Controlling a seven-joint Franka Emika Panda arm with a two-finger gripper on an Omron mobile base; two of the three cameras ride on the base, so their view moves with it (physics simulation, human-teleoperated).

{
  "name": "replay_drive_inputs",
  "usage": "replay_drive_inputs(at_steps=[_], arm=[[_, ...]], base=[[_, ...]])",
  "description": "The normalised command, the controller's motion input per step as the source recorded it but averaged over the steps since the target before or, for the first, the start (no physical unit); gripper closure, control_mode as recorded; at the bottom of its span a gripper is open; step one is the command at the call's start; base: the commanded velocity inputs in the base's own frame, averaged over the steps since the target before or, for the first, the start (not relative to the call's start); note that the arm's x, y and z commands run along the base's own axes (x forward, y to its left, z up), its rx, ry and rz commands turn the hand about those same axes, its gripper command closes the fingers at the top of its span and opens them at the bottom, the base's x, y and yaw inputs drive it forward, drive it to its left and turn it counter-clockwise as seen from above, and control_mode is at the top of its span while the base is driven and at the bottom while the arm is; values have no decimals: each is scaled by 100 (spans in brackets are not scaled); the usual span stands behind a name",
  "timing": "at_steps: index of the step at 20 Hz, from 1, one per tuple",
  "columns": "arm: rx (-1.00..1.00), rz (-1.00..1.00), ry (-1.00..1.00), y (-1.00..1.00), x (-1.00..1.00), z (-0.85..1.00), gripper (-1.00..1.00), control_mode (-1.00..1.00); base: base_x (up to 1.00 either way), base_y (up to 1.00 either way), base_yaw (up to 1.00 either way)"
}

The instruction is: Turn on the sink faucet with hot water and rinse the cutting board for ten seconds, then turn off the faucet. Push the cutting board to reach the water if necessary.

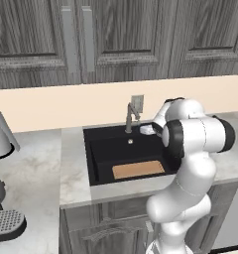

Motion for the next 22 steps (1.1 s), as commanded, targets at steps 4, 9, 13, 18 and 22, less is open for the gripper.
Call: replay_drive_inputs(at_steps=[4,9,13,18,22], arm=[[2,0,0,0,7,0,-100,-100],[3,0,0,-6,11,0,-100,-100],[4,0,0,-8,19,0,-100,-100],[4,0,0,-13,20,0,-100,-100],[1,0,0,-4,22,0,-100,-100]], base=[[0,0,0],[0,0,0],[0,0,0],[0,0,0],[0,0,0]])
